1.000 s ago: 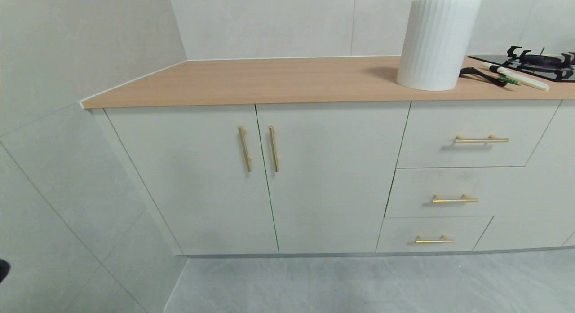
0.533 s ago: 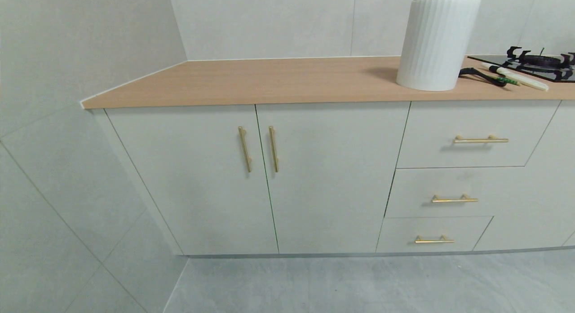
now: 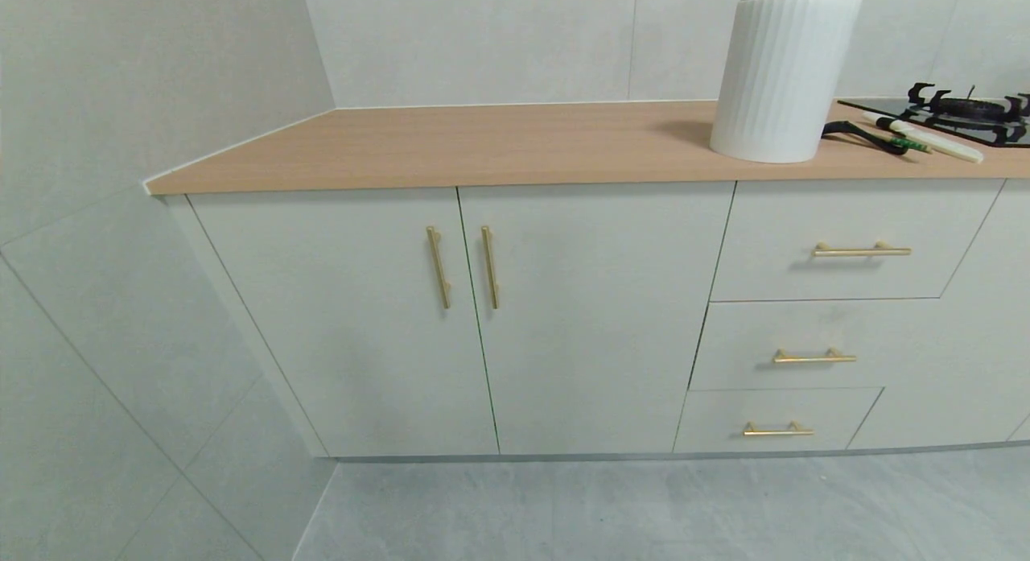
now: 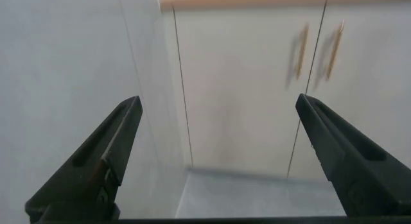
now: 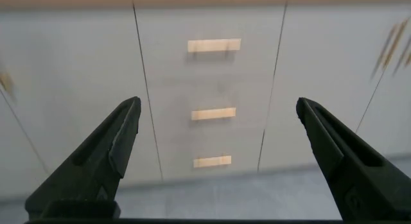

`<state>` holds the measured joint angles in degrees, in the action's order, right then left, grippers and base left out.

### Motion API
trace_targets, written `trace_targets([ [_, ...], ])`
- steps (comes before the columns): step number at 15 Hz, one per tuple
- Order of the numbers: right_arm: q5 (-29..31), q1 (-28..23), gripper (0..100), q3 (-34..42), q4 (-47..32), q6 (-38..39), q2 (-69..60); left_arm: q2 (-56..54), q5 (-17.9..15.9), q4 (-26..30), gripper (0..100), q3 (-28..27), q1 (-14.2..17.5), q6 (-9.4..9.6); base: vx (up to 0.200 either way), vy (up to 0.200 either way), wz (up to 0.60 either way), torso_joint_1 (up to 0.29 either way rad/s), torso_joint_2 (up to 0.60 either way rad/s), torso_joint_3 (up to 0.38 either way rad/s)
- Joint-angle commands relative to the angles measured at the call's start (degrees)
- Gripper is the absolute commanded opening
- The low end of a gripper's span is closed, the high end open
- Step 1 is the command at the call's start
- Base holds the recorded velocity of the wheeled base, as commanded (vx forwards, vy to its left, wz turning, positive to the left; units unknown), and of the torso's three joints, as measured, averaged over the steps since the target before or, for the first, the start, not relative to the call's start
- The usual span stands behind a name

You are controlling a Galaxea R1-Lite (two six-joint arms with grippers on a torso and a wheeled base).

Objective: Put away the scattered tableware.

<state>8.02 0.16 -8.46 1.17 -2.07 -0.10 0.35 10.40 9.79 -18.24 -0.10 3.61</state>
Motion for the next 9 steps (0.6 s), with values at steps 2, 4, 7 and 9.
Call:
trace_targets([
  [2,-3.0,0.0,100,8.5,4.0,-0.4,0.1,-0.4,-2.0,-5.7,100,12.3,0.1,0.0,0.0,0.0,0.0,0.0,0.0,0.0],
  [4,-6.8,0.0,100,8.4,1.1,-1.4,0.1,-0.4,-4.1,-12.4,100,18.2,0.1,-0.27,0.0,0.0,0.0,0.0,0.0,0.0],
  [7,-10.9,0.0,100,8.4,1.2,-1.4,0.1,-0.4,-7.5,-11.7,100,18.2,0.1,-1.59,0.0,0.0,0.0,0.0,0.0,0.0],
  [9,-12.6,0.1,100,8.3,-1.5,-2.8,0.2,-0.4,-8.3,-10.5,100,18.2,0.1,-1.24,0.0,0.0,0.0,0.0,0.0,0.0],
])
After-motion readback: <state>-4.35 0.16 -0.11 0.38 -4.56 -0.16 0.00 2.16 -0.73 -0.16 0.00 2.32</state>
